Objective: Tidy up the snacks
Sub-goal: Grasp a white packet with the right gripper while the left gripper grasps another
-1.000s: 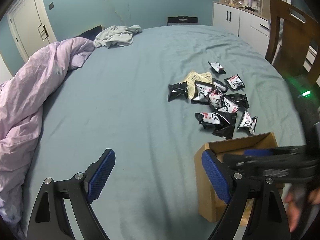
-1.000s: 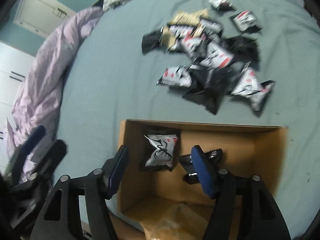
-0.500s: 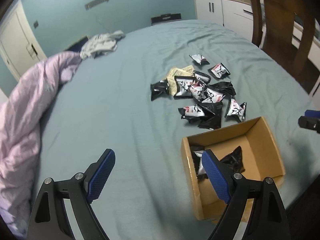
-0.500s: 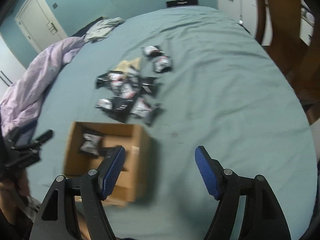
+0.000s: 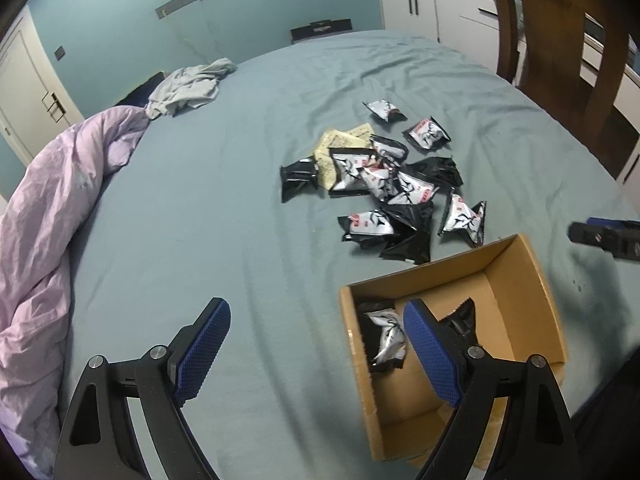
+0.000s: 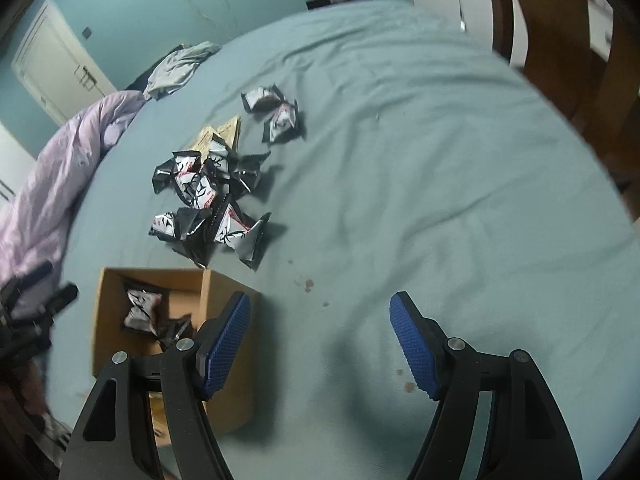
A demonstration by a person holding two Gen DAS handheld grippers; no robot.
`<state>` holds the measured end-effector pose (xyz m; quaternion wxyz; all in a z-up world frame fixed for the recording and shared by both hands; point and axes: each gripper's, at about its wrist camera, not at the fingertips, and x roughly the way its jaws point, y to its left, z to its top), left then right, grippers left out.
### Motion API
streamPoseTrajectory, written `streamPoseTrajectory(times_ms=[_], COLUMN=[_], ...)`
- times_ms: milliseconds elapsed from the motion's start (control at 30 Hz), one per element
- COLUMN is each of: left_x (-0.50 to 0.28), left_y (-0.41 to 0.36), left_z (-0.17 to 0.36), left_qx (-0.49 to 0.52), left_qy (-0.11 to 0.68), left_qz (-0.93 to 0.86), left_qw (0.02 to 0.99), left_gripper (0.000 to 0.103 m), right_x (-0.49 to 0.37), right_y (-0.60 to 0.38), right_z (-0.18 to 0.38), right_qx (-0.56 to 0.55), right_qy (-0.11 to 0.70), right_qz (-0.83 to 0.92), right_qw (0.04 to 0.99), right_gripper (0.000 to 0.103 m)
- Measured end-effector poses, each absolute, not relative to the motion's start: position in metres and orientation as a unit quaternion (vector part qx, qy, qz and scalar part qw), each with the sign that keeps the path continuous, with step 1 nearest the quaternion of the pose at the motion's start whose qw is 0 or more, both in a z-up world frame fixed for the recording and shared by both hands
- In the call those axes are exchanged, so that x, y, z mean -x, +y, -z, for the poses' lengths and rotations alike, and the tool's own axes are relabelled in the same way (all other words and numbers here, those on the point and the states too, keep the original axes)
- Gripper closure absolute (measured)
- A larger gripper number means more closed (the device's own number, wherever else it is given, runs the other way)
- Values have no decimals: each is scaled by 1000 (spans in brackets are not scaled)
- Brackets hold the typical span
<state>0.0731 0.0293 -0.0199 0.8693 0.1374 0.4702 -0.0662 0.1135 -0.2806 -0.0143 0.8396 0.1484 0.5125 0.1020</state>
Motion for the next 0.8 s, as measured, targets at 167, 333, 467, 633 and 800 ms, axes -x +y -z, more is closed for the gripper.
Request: streamPoseTrajectory(times_ms=[167, 333, 467, 633, 800], left_x=[-73, -74, -76, -78, -80], left_y=[15, 9, 9, 13, 15], left_z=[23, 25, 25, 21, 19], left_qx=[-145, -146, -136, -123, -109], left_qy=[475, 478, 483, 481, 483], left_qz=[87, 96, 99, 102, 107], left_qw=[864, 861, 859, 862, 862], left_gripper=[13, 13, 13, 13, 13], right_x=[-152, -173, -184, -211, -231], right_y=[-304, -305, -292, -267, -235], right_z=[33, 37, 36, 50, 63], right_qx=[-210, -222, -204, -186, -166], right_qy=[520, 516, 513, 535, 560], right_qz=[-93, -87, -95, -124, -171], right_qw=[823, 823, 828, 815, 794], right_gripper=[32, 32, 32, 32, 32])
